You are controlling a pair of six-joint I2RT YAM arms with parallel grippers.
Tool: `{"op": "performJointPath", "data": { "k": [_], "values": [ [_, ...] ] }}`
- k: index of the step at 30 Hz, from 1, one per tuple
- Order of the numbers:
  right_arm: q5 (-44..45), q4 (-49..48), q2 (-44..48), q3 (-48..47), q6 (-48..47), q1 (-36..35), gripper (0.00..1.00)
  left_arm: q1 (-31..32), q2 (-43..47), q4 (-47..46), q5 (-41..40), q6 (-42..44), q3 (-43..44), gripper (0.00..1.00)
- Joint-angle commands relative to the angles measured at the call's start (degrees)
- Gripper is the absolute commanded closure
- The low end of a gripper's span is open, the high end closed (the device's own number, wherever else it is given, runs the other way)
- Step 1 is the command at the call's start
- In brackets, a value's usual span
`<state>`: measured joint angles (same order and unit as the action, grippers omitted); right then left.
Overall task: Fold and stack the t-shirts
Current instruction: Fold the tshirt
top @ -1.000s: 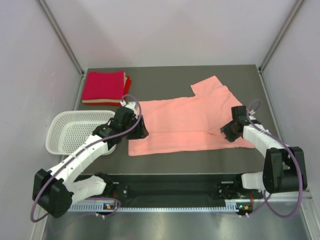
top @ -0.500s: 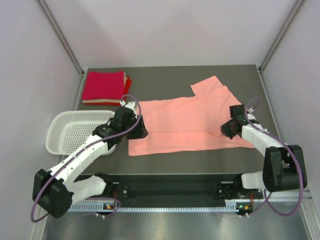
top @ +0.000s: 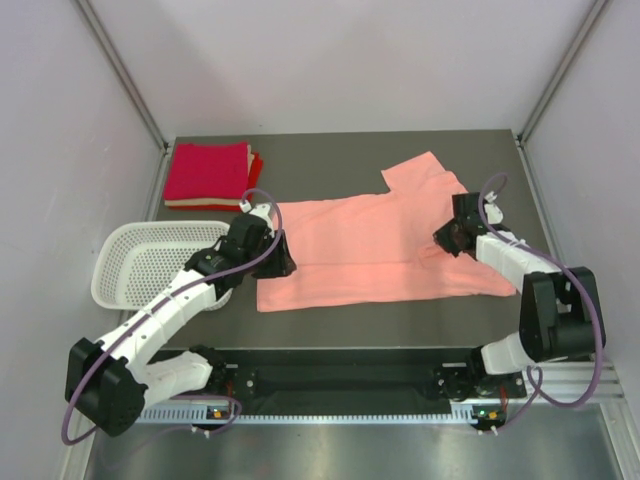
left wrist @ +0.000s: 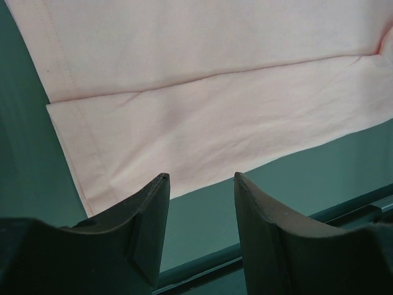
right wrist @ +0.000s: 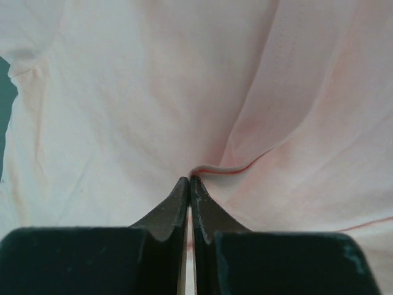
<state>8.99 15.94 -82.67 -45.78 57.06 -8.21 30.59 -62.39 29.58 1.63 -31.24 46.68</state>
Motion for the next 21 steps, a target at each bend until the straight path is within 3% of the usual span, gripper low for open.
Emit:
{"op": "performJointPath", "data": {
  "k": [1,10,19,21],
  "values": [
    [-0.8,-5.7,-2.3,-3.1,-2.0,-0.9,1.00,-0.4,-0.1,-1.6,-0.7,1.1,0.7,0.49],
    [-4.2,-6.5,-8.8,-8.4,-10.2,-2.7,1.00,-0.5,0.0,-1.2,-0.9,1.0,0.9,0.49],
    [-4.8,-7.4,-10.9,-8.7,-12.3,-3.7,1.00,-0.6,-1.9,-1.3,0.4,1.1,1.6,0.49],
    [-5.8,-6.9,-11.8,-9.4,-12.7,-3.7,0.94,-0.6,-2.0,-1.3,0.6,1.2,1.7,0.49]
  ]
}}
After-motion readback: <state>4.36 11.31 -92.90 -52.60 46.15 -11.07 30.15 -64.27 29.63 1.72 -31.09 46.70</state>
